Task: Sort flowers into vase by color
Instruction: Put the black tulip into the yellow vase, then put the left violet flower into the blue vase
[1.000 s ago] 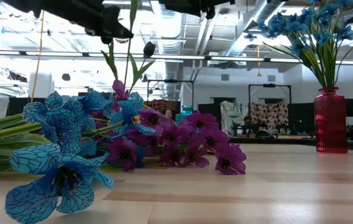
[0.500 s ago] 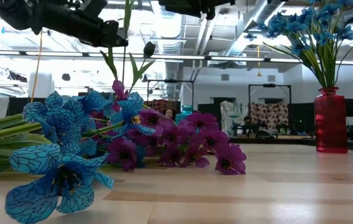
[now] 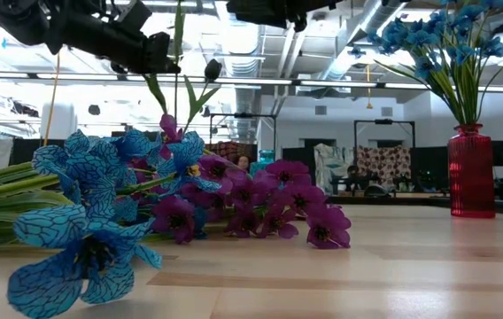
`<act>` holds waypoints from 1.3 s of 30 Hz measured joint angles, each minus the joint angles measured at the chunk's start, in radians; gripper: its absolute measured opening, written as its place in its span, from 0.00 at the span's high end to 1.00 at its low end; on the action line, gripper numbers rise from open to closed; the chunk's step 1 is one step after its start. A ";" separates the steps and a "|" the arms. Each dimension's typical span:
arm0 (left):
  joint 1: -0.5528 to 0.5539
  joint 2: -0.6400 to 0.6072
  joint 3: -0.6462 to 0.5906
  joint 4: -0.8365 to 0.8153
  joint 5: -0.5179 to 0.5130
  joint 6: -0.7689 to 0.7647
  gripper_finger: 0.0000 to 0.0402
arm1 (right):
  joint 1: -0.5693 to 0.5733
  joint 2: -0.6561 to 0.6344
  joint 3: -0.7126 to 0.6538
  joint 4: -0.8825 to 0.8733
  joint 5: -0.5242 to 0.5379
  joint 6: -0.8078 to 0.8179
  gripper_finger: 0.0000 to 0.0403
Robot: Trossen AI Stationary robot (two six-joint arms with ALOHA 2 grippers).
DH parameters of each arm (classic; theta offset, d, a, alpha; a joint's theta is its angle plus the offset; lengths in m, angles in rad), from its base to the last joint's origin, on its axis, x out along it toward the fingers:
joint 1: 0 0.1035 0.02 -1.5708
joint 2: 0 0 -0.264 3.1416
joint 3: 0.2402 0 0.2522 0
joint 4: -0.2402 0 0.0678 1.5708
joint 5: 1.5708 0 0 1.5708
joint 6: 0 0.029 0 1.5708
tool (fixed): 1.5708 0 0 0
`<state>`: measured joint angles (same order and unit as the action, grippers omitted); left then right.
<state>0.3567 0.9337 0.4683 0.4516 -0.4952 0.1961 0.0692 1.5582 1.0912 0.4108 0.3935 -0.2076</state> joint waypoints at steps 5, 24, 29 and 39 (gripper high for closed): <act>0.022 0.000 0.000 -0.069 -0.002 -0.077 1.00 | 0.000 0.000 0.000 -0.001 0.000 0.000 0.51; 0.028 0.000 0.000 -0.090 -0.022 -0.139 0.84 | 0.000 0.000 0.000 0.000 0.000 -0.002 0.51; 0.028 0.001 0.000 -0.098 -0.022 -0.167 0.73 | 0.000 0.000 0.000 0.000 0.000 -0.002 0.51; 0.008 0.000 0.060 -0.186 -0.006 -0.167 0.59 | 0.000 0.000 0.000 0.000 0.000 -0.002 0.51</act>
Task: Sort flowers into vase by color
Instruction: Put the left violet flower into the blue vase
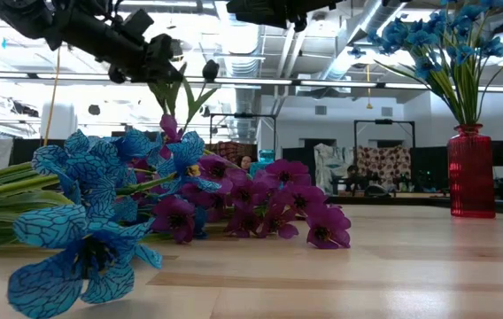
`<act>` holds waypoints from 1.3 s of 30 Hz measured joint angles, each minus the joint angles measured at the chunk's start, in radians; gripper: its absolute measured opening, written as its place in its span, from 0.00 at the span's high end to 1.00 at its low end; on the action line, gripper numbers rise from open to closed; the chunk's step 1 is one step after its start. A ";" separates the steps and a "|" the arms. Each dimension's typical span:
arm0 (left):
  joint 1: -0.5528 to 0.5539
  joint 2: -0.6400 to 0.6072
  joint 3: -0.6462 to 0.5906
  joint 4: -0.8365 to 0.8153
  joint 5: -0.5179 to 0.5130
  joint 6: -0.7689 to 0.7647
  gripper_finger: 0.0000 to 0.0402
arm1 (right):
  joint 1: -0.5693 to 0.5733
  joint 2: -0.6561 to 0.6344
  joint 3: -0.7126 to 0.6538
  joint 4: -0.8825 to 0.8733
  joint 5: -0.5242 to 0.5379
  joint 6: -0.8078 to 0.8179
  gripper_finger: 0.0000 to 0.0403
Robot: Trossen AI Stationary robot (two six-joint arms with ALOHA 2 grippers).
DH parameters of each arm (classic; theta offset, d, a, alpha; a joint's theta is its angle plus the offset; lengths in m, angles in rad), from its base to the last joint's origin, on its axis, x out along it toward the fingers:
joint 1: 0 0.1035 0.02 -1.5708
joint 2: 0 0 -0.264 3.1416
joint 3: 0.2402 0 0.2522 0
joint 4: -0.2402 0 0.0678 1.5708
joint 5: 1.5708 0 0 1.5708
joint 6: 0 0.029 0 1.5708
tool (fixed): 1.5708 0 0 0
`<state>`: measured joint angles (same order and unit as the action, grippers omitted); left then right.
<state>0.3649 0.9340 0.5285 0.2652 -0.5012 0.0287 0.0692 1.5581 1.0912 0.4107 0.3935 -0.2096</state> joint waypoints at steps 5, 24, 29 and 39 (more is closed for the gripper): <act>-0.027 0.000 0.076 -0.180 0.001 0.001 0.53 | 0.000 0.000 0.000 0.000 0.000 0.000 0.51; -0.104 -0.001 0.291 -0.724 0.105 0.012 0.49 | 0.000 0.000 0.000 -0.021 0.000 0.001 0.51; -0.110 -0.001 0.313 -0.800 0.104 0.031 0.49 | 0.000 0.000 0.000 -0.033 0.000 0.001 0.51; -0.110 -0.001 0.343 -0.815 0.201 0.108 0.49 | 0.001 0.000 0.000 -0.036 0.000 0.001 0.51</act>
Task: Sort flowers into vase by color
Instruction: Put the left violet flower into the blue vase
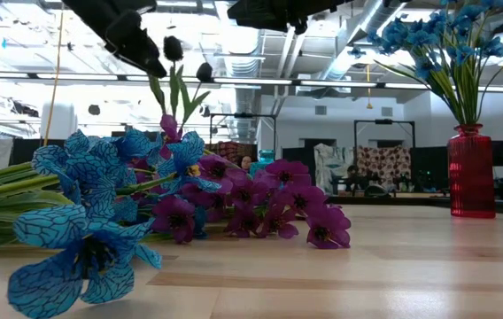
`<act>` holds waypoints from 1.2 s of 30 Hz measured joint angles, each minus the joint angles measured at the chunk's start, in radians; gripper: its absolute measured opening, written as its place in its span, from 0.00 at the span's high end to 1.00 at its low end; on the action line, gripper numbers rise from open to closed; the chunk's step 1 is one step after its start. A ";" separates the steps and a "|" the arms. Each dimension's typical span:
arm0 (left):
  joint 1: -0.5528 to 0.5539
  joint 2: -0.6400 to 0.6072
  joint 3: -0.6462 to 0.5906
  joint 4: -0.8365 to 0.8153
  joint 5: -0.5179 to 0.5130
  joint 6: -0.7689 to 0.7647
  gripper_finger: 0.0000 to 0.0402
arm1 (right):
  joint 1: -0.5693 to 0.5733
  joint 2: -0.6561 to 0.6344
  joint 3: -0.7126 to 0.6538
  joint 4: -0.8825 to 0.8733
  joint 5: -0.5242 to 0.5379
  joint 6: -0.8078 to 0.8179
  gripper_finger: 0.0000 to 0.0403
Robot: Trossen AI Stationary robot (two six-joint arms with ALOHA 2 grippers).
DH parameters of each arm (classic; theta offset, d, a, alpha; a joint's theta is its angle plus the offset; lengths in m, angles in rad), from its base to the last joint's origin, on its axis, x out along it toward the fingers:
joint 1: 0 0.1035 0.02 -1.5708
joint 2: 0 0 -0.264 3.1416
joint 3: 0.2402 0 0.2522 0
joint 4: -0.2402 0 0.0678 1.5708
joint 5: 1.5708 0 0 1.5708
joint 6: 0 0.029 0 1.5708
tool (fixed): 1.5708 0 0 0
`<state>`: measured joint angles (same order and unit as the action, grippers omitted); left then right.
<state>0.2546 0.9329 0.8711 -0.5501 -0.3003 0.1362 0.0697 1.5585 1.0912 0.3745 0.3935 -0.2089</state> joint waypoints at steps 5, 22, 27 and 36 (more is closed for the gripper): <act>-0.002 0.002 0.000 0.018 0.217 0.039 0.49 | 0.004 0.000 0.000 0.002 0.000 0.000 0.51; -0.218 0.123 -0.001 0.121 0.296 0.238 0.53 | 0.064 -0.002 0.000 0.018 0.000 -0.001 0.51; -0.249 0.219 -0.001 0.072 0.290 0.282 0.53 | 0.105 -0.002 0.000 0.014 0.000 -0.001 0.51; -0.249 0.377 -0.001 -0.064 0.200 0.416 0.53 | 0.164 -0.003 0.000 -0.054 0.000 0.000 0.51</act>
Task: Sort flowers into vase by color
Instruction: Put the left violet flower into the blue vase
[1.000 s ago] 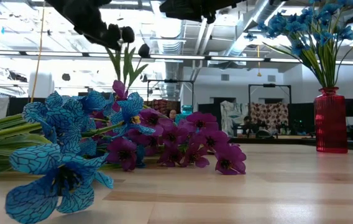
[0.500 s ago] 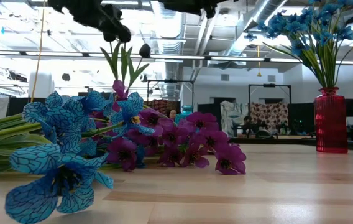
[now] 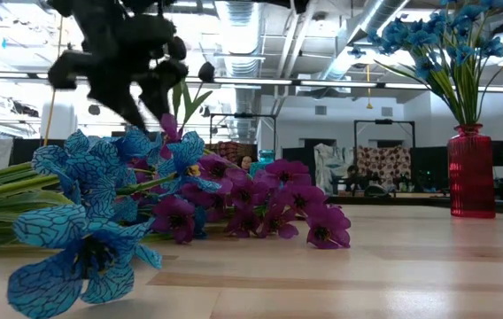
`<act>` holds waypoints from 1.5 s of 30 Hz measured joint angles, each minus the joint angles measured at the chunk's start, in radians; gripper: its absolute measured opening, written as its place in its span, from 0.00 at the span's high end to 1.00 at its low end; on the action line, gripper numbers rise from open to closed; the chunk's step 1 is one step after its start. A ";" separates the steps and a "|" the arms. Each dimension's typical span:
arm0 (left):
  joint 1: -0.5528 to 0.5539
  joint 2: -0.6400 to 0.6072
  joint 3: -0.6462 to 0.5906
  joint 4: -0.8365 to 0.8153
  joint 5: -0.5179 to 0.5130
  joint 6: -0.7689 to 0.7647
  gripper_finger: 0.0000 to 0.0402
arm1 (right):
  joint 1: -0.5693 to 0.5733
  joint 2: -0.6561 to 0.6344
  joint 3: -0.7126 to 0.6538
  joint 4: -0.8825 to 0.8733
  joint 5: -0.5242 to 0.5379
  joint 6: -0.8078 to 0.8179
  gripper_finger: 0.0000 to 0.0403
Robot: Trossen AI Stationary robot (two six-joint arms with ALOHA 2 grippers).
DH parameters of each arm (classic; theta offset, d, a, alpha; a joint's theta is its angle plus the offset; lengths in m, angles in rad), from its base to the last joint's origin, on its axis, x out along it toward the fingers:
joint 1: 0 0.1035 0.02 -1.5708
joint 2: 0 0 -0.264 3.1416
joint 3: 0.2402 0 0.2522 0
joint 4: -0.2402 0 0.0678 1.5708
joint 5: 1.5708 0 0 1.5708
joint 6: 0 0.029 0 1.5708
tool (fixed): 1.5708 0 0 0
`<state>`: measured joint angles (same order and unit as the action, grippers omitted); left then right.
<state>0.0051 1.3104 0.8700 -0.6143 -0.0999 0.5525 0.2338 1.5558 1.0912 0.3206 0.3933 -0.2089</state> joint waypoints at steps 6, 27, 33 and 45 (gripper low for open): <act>0.000 0.125 0.000 -0.019 -0.118 0.178 0.53 | 0.024 0.000 0.000 -0.033 0.000 0.000 0.51; -0.018 0.367 0.000 0.057 -0.361 0.477 0.53 | 0.034 0.000 0.000 -0.088 0.000 0.000 0.51; -0.042 0.365 0.000 0.083 -0.350 0.483 0.53 | 0.048 0.000 0.000 -0.093 0.001 -0.001 0.51; -0.040 0.364 0.001 0.120 -0.202 0.487 0.53 | 0.096 -0.028 0.000 -0.111 0.001 -0.010 0.51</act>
<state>-0.0345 1.6745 0.8707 -0.4947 -0.3016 1.0393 0.3295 1.5275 1.0908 0.2096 0.3939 -0.2191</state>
